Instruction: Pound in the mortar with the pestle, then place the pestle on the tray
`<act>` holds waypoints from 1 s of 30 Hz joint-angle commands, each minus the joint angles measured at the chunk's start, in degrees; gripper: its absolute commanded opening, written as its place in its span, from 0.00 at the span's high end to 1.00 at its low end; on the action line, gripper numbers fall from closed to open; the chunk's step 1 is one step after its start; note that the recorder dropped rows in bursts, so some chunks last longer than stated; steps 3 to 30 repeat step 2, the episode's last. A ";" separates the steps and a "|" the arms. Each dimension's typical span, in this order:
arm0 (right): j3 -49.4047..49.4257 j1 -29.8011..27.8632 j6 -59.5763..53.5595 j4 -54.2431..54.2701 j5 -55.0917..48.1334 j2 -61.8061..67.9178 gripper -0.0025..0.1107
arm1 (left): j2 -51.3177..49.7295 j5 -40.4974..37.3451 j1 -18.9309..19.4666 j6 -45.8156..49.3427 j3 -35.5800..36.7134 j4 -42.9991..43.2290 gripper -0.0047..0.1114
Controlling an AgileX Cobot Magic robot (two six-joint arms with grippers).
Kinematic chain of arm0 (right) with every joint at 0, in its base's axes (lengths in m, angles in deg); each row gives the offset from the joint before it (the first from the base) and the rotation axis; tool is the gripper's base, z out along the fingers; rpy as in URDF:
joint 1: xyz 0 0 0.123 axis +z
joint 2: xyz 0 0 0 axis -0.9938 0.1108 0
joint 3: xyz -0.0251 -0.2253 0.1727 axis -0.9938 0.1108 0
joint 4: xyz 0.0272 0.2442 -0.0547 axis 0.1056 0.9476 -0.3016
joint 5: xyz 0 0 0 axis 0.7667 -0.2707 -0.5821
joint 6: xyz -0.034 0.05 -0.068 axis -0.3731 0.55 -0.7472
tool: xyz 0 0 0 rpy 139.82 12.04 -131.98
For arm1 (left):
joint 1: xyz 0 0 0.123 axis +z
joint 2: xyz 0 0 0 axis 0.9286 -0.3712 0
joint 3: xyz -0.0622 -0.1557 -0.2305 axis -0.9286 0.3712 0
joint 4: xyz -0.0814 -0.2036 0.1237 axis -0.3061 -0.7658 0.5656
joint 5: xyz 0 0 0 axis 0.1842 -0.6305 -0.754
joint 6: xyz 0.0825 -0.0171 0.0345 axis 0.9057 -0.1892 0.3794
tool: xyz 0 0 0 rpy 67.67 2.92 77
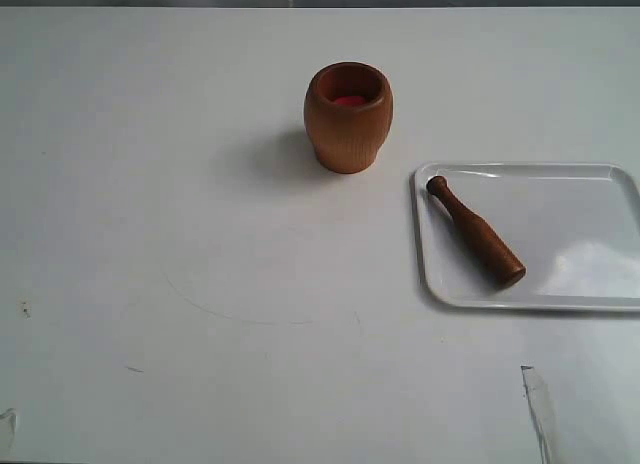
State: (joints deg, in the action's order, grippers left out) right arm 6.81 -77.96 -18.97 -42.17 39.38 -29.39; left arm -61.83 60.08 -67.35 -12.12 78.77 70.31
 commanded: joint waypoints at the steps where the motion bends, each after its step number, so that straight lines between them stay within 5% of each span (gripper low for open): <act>1: 0.15 -0.42 0.40 -0.48 0.15 -0.12 0.98 | 0.07 0.17 -0.44 -0.47 0.03 -0.42 0.96; 30: 0.15 -0.42 0.40 -0.48 0.15 -0.12 0.98 | 0.07 0.17 -0.44 -0.47 0.03 -0.42 0.96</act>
